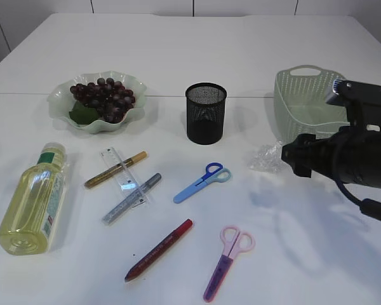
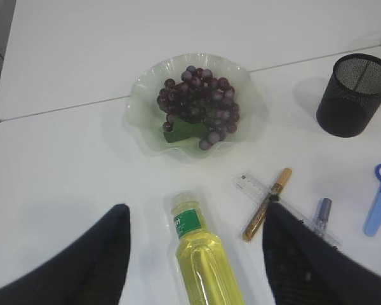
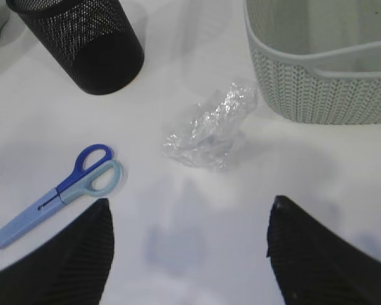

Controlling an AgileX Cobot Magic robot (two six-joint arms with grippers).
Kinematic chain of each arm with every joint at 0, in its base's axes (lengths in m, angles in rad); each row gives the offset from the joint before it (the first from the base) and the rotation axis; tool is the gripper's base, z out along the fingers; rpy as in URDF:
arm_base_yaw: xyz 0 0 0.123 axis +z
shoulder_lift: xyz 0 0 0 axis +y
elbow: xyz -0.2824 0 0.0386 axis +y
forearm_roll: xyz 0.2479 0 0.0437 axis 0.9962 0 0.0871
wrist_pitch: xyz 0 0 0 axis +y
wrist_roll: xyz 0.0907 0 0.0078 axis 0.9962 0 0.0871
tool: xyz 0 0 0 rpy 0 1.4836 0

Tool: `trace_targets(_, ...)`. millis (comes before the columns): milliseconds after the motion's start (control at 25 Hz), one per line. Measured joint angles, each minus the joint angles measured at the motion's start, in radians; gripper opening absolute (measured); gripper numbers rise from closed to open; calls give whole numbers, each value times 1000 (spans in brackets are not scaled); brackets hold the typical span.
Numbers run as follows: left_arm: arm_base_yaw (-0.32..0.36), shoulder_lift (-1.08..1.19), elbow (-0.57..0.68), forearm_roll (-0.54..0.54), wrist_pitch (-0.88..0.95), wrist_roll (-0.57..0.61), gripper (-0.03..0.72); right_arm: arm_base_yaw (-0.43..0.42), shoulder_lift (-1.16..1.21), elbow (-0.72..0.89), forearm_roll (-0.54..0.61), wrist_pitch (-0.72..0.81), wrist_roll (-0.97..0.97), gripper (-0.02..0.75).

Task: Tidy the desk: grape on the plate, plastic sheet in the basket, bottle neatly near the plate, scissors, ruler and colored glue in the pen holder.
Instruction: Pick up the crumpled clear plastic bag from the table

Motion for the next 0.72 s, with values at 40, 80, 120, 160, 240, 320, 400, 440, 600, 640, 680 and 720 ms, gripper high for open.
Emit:
trace_targets(40, 0, 0, 0, 0, -3, 0, 477, 0, 9, -9, 12, 0, 6, 585)
trace_targets(80, 0, 0, 0, 1, -6, 0, 477, 0, 17, -23, 26, 0, 12, 585)
trace_targets(120, 0, 0, 0, 2, -7, 0, 477, 0, 25, -40, 40, 2, 14, 585)
trace_targets(160, 0, 0, 0, 2, -7, 0, 477, 0, 30, -60, 53, 14, 16, 585)
trace_targets(240, 0, 0, 0, 2, -9, 0, 477, 0, 44, -105, 72, 64, 18, 585)
trace_targets(320, 0, 0, 0, 2, -7, 0, 477, 0, 53, -150, 87, 129, 20, 585)
trace_targets(400, 0, 0, 0, 2, -7, 0, 477, 0, 62, -192, 102, 177, 20, 585)
trace_targets(440, 0, 0, 0, 3, -7, 0, 477, 0, 67, -210, 112, 192, 22, 585)
trace_targets(600, 0, 0, 0, 3, -9, 0, 477, 0, 94, -268, 146, 268, 22, 585)
trace_targets(640, 0, 0, 0, 3, -9, 0, 477, 0, 105, -282, 156, 289, 22, 585)
trace_targets(680, 0, 0, 0, 1, -9, 0, 477, 0, 117, -294, 170, 304, 22, 585)
trace_targets(720, 0, 0, 0, 0, -9, 0, 477, 0, 125, -303, 187, 318, 22, 585)
